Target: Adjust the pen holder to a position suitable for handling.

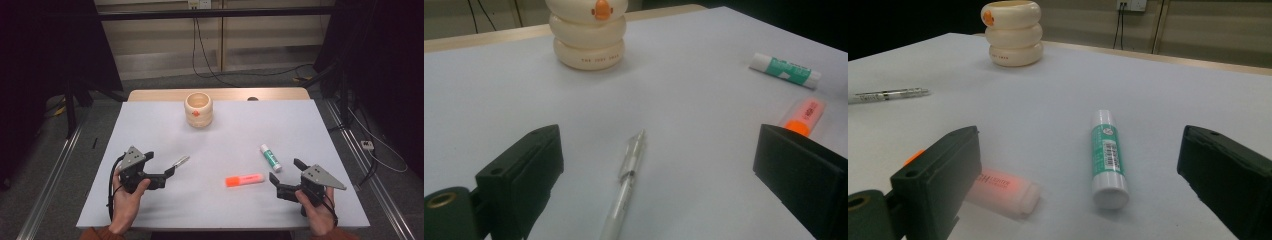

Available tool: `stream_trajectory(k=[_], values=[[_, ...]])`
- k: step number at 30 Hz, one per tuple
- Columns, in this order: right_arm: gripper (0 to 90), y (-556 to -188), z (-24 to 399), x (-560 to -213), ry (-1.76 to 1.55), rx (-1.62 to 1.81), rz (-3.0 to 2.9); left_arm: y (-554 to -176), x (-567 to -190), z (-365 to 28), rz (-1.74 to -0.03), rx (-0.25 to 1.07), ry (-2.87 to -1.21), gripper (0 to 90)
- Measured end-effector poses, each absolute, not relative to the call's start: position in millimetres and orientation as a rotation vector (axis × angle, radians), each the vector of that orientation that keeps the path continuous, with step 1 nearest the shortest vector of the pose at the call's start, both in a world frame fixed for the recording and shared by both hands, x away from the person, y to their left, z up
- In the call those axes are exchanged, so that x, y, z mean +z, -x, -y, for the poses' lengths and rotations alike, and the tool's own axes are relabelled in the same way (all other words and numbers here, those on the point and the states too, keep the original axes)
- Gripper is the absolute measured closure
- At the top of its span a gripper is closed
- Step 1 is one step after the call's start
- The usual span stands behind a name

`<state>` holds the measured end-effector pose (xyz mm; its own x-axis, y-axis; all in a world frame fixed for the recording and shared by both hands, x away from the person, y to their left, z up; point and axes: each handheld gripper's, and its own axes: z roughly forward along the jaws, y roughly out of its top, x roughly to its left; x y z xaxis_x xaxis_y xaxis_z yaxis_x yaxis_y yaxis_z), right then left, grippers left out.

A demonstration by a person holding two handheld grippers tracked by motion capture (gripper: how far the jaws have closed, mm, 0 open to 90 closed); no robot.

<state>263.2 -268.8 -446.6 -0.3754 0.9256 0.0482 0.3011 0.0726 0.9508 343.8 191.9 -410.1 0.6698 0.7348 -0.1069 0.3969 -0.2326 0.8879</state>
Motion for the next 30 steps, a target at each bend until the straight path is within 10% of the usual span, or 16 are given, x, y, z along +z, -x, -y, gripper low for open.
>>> stream_trajectory(k=[30], values=[[2.3, -270.4, 269.2, -449.9, -1.233, 1.322, -1.775, -451.5, -396.4, -147.0, -0.897, 0.423, -1.941, 8.6]])
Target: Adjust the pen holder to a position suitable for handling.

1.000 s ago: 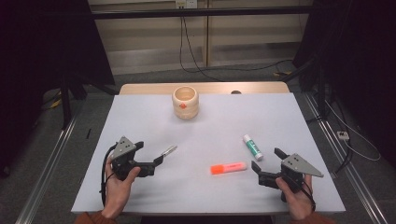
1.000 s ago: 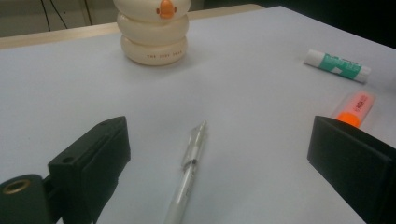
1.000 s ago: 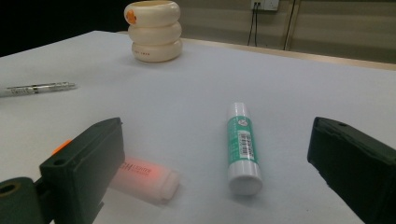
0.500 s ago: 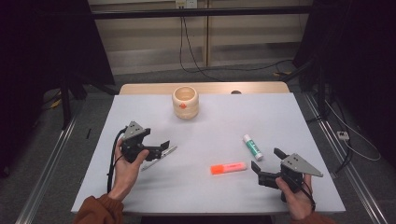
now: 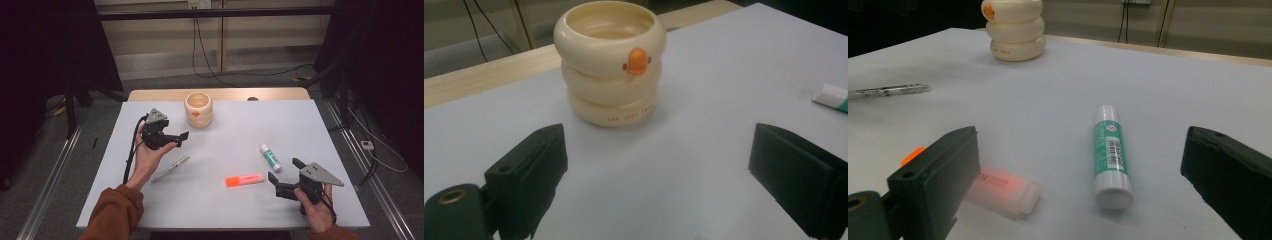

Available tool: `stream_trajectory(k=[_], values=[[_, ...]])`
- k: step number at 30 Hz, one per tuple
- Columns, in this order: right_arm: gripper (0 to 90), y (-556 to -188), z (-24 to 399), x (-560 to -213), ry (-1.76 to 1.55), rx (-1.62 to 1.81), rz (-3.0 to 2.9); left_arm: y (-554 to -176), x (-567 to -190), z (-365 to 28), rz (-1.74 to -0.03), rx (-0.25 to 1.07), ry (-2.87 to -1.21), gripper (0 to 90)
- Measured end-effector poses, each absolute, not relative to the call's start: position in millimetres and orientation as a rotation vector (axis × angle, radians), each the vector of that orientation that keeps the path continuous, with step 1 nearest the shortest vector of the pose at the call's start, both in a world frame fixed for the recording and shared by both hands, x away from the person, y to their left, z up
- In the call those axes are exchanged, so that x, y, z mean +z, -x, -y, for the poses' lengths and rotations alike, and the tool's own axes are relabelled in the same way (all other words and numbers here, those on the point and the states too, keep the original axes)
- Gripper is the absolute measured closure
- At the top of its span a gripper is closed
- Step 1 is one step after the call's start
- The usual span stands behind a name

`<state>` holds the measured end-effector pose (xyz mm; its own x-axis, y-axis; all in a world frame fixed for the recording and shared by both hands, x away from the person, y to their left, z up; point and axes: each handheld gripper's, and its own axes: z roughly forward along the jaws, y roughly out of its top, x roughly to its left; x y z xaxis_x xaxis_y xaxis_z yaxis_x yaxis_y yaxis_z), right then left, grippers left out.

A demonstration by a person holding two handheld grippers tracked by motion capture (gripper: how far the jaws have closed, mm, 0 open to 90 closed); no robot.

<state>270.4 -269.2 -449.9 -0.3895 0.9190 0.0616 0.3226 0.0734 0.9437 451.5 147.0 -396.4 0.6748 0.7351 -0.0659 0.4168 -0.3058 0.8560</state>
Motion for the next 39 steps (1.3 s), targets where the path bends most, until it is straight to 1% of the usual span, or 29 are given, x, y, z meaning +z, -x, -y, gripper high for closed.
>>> stream_trajectory(k=[7, 10, 20, 22, 25, 26, 31, 33, 36, 39], values=[[2.4, -268.5, 268.0, -448.9, -1.225, 1.325, -1.777, -473.9, -383.9, -141.3, -0.923, 0.42, -1.892, 8.3], [2.4, -268.9, 268.7, -449.1, -1.226, 1.327, -1.779, -488.1, -376.8, -140.0, -0.944, 0.441, -1.869, 8.4], [2.4, -269.6, 268.1, -449.5, -1.222, 1.331, -1.788, -518.6, -369.4, -123.8, -0.962, 0.477, -1.882, 10.2], [2.4, -269.5, 268.0, -449.5, -1.223, 1.332, -1.788, -521.4, -368.8, -120.9, -0.968, 0.473, -1.867, 11.0], [2.4, -269.4, 267.6, -449.6, -1.224, 1.334, -1.79, -530.6, -365.1, -114.6, -0.965, 0.488, -1.899, 12.4], [2.4, -269.5, 267.9, -449.6, -1.222, 1.334, -1.79, -537.2, -362.4, -109.7, -0.971, 0.516, -1.922, 13.6], [2.4, -269.3, 267.8, -449.6, -1.224, 1.336, -1.792, -551.1, -360.3, -105.7, -0.978, 0.51, -1.924, 17.8], [2.4, -269.1, 267.7, -449.6, -1.222, 1.338, -1.792, -557.0, -361.5, -103.9, -0.991, 0.524, -1.951, 17.8], [2.4, -268.8, 267.4, -449.4, -1.224, 1.343, -1.794, -565.8, -365.3, -104.1, -1.01, 0.518, -1.95, 23.2], [2.4, -268.8, 267.3, -449.5, -1.213, 1.341, -1.797, -573.7, -370.7, -104.6, -1.035, 0.505, -1.964, 24.1]])
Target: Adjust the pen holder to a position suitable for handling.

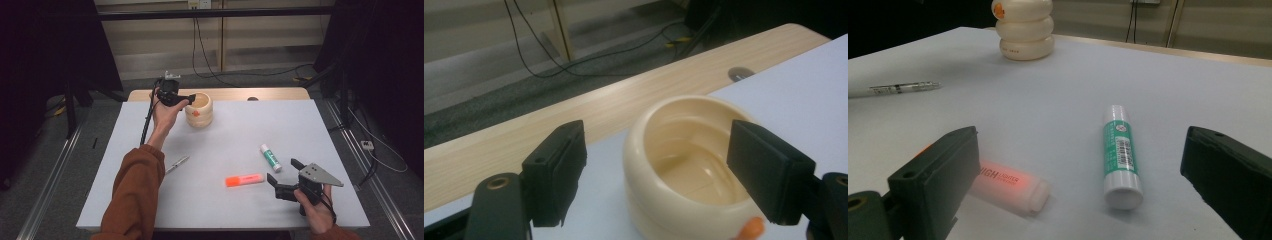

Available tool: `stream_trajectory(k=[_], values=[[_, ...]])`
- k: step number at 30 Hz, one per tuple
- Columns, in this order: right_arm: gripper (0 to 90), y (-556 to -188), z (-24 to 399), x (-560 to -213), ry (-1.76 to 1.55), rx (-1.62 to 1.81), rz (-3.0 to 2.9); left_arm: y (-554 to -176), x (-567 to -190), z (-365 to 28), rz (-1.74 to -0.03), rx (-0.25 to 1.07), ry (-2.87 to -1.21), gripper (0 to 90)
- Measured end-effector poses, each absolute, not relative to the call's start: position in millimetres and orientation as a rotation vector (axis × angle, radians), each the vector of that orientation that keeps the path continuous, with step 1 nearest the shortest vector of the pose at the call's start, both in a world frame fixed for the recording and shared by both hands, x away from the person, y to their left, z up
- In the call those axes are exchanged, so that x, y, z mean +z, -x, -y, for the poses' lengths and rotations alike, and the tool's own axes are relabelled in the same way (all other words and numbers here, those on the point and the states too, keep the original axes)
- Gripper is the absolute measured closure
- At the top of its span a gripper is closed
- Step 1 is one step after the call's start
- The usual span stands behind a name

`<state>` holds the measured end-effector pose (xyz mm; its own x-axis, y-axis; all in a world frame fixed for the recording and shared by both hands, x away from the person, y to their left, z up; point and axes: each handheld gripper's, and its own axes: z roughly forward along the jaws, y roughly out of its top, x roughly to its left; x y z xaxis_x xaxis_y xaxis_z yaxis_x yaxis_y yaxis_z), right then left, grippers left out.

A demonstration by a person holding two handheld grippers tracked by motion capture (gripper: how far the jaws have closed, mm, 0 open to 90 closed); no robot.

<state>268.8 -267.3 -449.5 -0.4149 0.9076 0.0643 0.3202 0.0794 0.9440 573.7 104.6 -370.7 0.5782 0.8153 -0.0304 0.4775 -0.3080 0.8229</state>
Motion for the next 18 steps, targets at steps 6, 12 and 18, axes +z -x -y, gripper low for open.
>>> stream_trajectory(k=[6, 12, 18], values=[[2.4, -269.2, 267.5, -449.8, -1.215, 1.341, -1.801, -585.1, -381.6, -98.3, -1.06, 0.475, -1.984, 34.1], [2.4, -268.7, 267.7, -449.6, -1.214, 1.345, -1.801, -593.1, -392.3, -92.4, -1.085, 0.451, -2.015, 49.2], [2.4, -268.4, 268.2, -449.5, -1.204, 1.341, -1.808, -597.9, -399.5, -92.0, -1.118, 0.445, -2.047, 52.8]])
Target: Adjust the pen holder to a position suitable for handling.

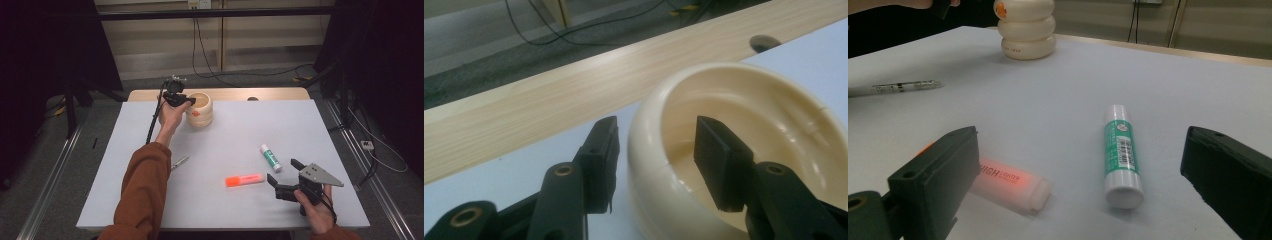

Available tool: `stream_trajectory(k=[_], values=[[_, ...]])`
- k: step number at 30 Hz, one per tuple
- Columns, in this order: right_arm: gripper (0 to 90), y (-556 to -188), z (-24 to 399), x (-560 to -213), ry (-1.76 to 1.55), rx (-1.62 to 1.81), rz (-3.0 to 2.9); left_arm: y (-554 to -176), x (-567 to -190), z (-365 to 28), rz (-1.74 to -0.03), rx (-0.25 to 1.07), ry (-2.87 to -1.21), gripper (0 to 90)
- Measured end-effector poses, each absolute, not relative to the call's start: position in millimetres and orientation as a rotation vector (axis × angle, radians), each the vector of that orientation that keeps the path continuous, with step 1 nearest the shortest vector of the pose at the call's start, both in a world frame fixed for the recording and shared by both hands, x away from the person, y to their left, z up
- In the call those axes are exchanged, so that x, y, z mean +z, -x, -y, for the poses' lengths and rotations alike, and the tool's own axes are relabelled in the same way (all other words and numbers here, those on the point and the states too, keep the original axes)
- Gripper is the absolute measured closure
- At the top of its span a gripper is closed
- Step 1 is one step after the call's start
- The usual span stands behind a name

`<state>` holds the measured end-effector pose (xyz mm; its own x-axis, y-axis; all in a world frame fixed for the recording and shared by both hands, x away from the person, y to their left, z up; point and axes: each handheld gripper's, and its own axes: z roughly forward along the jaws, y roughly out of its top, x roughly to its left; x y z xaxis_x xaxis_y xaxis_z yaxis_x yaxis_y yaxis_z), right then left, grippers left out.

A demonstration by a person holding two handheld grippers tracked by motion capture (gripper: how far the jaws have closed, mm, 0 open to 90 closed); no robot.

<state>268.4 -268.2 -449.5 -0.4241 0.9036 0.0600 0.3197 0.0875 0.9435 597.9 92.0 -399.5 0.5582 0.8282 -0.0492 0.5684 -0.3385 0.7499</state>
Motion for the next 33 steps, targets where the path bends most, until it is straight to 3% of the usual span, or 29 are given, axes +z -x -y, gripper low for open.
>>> stream_trajectory(k=[4, 6, 14, 33], values=[[2.4, -268.2, 268.1, -449.6, -1.2, 1.338, -1.812, -601.6, -401.4, -92.0, -1.115, 0.441, -2.056, 58.8], [2.4, -268.6, 268.0, -449.7, -1.205, 1.341, -1.81, -603.3, -401.7, -93.0, -1.116, 0.415, -2.046, 66.5], [2.4, -268.9, 268.0, -449.9, -1.204, 1.339, -1.811, -604.0, -400.4, -99.5, -1.129, 0.363, -2.035, 73.7], [2.4, -268.9, 267.9, -450.0, -1.202, 1.334, -1.816, -589.9, -386.6, -106.2, -1.181, 0.325, -1.97, 72.6]])
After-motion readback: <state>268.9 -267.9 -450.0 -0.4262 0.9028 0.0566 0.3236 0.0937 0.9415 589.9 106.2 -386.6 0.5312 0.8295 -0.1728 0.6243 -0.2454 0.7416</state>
